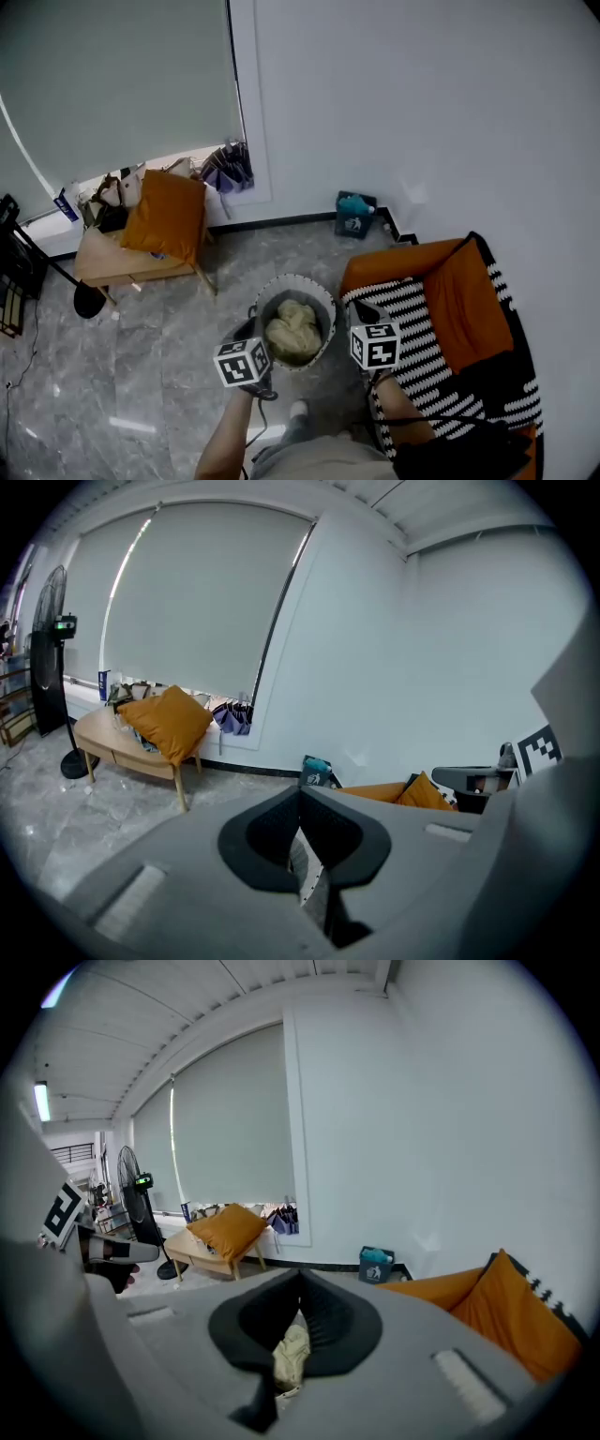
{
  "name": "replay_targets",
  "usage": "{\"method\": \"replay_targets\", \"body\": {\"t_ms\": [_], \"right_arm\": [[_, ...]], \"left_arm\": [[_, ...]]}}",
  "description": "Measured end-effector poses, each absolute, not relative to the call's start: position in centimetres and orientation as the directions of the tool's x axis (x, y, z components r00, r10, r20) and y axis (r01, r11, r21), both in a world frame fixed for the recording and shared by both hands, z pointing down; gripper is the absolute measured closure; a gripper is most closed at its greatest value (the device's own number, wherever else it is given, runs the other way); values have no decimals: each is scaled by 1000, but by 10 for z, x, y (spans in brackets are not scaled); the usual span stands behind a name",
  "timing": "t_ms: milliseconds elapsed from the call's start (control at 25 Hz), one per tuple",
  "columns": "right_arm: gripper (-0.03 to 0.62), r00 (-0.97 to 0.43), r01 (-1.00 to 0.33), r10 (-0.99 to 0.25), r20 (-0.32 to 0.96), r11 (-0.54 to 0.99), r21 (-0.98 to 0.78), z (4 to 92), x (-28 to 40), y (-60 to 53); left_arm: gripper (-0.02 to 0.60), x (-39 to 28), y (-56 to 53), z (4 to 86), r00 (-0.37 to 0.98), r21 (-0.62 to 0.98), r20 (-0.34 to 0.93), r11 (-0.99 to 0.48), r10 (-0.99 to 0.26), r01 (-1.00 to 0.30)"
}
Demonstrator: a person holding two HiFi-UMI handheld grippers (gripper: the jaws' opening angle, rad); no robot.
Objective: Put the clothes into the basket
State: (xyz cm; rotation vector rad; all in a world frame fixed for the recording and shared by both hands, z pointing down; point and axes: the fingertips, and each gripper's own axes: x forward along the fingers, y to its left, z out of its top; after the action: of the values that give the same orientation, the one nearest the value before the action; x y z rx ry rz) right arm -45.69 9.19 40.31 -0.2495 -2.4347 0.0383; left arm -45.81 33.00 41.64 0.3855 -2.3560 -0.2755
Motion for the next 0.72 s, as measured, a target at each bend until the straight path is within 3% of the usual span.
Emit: {"method": "replay_targets", "body": {"t_ms": [360, 720], "right_arm": [[591, -786, 118, 162, 596, 987, -112, 372, -438, 61], [591, -808, 160, 151, 570, 987, -35, 352, -428, 56]], "left_arm": [[586, -449, 308, 386, -729, 297, 579, 927, -365, -228], [586, -438, 290, 376, -735, 303, 562, 921, -379, -244]]}}
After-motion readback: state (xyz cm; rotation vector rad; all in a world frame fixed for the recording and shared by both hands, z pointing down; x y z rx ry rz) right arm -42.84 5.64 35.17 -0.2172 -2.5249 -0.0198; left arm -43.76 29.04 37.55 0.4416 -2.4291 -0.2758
